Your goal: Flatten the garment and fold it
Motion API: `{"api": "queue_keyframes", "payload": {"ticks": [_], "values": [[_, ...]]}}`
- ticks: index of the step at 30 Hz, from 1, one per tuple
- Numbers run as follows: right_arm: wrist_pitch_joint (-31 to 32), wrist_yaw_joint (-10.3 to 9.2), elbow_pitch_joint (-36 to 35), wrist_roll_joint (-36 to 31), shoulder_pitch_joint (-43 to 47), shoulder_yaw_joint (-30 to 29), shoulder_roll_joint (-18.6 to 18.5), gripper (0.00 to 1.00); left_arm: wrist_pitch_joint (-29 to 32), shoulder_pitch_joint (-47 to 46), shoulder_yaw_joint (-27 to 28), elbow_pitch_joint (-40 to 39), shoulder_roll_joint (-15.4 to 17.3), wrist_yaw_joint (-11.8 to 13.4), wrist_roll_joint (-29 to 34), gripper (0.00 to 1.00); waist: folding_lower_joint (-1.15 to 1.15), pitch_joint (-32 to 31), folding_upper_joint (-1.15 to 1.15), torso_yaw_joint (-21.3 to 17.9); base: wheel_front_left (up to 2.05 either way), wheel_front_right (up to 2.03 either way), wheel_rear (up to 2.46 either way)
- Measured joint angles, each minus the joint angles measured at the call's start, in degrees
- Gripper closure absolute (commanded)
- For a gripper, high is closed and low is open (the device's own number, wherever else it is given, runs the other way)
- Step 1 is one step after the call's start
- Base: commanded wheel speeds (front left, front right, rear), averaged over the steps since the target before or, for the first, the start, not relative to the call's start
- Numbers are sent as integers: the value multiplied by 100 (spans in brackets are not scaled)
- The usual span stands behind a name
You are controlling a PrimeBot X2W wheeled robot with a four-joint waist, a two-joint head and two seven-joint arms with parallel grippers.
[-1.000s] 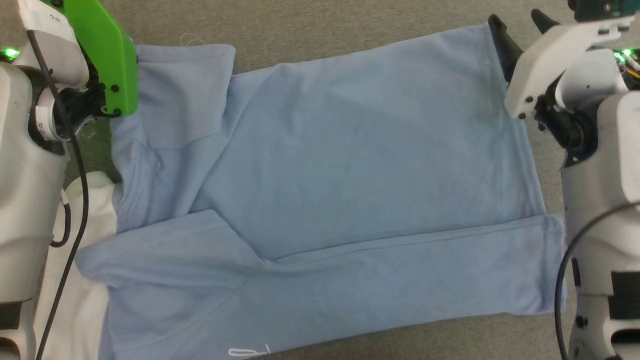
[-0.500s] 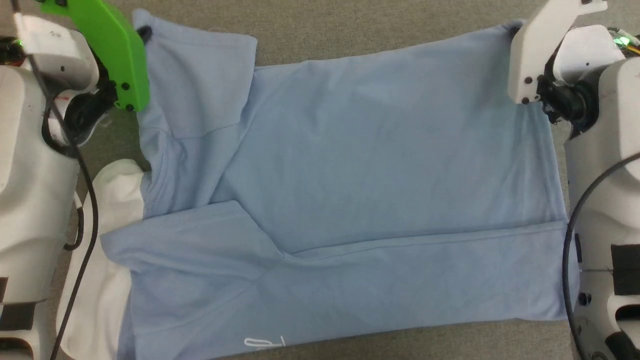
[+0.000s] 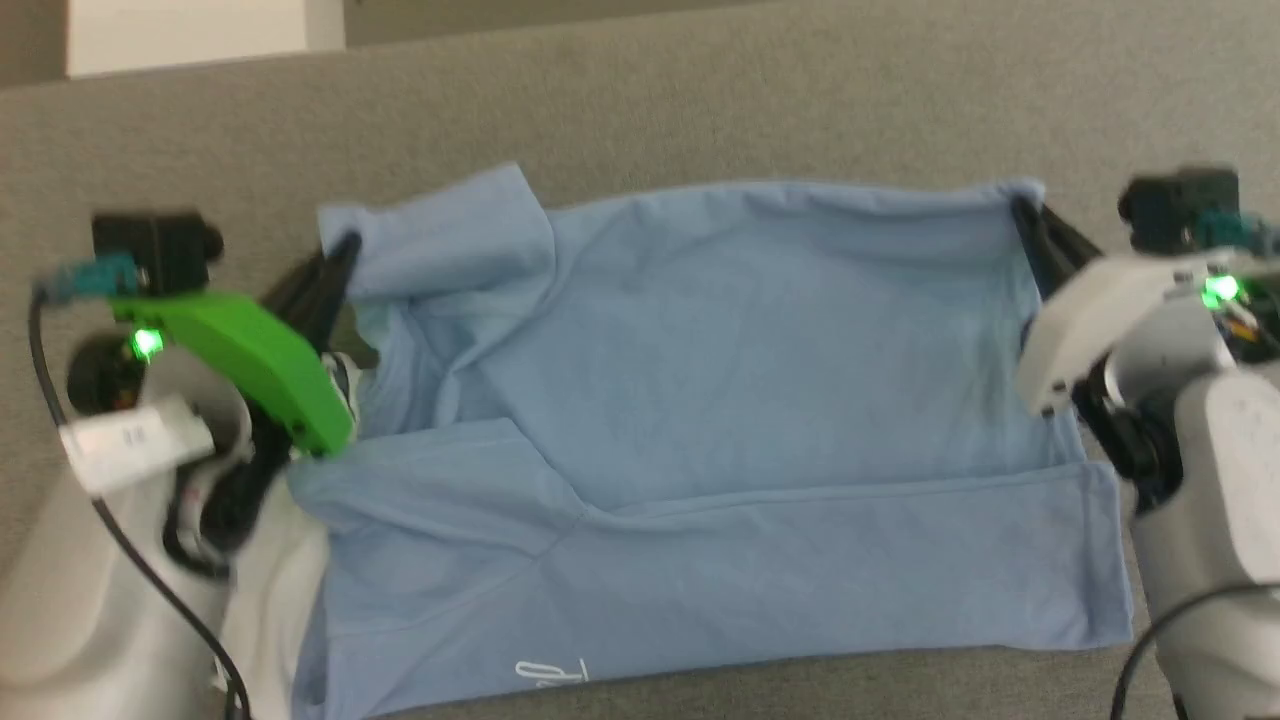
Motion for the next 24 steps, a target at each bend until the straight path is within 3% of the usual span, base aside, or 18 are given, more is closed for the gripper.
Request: {"api": "queue_keyframes", "payload": {"ticks": [5,12,22,23,24], "values": [[-143,0,-226,103,795,-132,-112,100,-145,1165,110,-521,-79,185,-248,100,0,-477,0,108,0,0,0],[368,0,-108,47,1568,-302,-338,100,-111,2406,-13,-742,-221,272,-591,100,0,-980,0,311,0,0,0],[1408,-1,168,-45,1962,-60,-505,100,-121,2793,-393,-159,-318,170,-583,100,0,-1152,0,542,0,0,0],[1502,-1,160,-45,1963,-73,-483,100,-153,2789,-410,-82,-338,166,-578,96,0,-1158,0,544,0,0,0],[1567,-1,145,-38,1964,-101,-449,73,-189,2785,-422,-22,-365,166,-560,20,0,-1165,0,548,0,0,0]]}}
